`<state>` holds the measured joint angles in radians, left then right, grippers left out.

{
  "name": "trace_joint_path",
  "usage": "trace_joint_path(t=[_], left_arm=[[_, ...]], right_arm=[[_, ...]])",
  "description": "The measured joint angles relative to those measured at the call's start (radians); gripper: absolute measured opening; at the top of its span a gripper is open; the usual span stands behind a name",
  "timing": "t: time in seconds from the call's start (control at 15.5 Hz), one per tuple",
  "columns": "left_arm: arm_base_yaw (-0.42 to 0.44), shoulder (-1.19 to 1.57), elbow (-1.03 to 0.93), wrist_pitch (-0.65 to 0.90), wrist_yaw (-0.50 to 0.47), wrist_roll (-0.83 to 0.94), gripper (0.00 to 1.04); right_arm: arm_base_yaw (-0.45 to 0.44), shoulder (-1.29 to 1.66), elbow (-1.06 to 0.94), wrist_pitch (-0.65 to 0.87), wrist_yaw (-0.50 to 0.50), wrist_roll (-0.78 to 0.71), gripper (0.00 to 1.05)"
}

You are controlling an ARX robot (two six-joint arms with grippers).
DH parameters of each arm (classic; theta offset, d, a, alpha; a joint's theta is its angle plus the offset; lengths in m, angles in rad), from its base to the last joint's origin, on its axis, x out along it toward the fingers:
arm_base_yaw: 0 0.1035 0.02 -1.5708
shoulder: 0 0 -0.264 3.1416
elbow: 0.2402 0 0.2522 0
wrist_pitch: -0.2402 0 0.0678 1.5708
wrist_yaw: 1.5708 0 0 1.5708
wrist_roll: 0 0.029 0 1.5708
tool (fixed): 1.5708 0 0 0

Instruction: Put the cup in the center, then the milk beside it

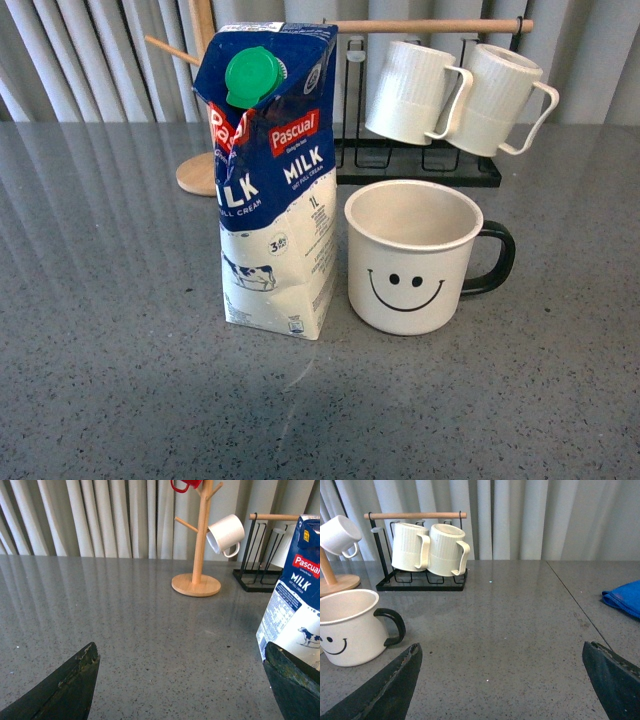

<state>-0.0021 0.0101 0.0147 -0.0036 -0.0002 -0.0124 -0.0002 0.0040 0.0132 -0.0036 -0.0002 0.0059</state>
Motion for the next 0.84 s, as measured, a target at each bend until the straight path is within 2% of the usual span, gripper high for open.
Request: trace_joint_path(t=[0.84], left_arm=[[0.000, 0.000, 0.000, 0.000, 0.000, 0.000, 0.98]], right_arm=[[0.000, 0.000, 0.000, 0.000, 0.000, 0.000, 0.98]])
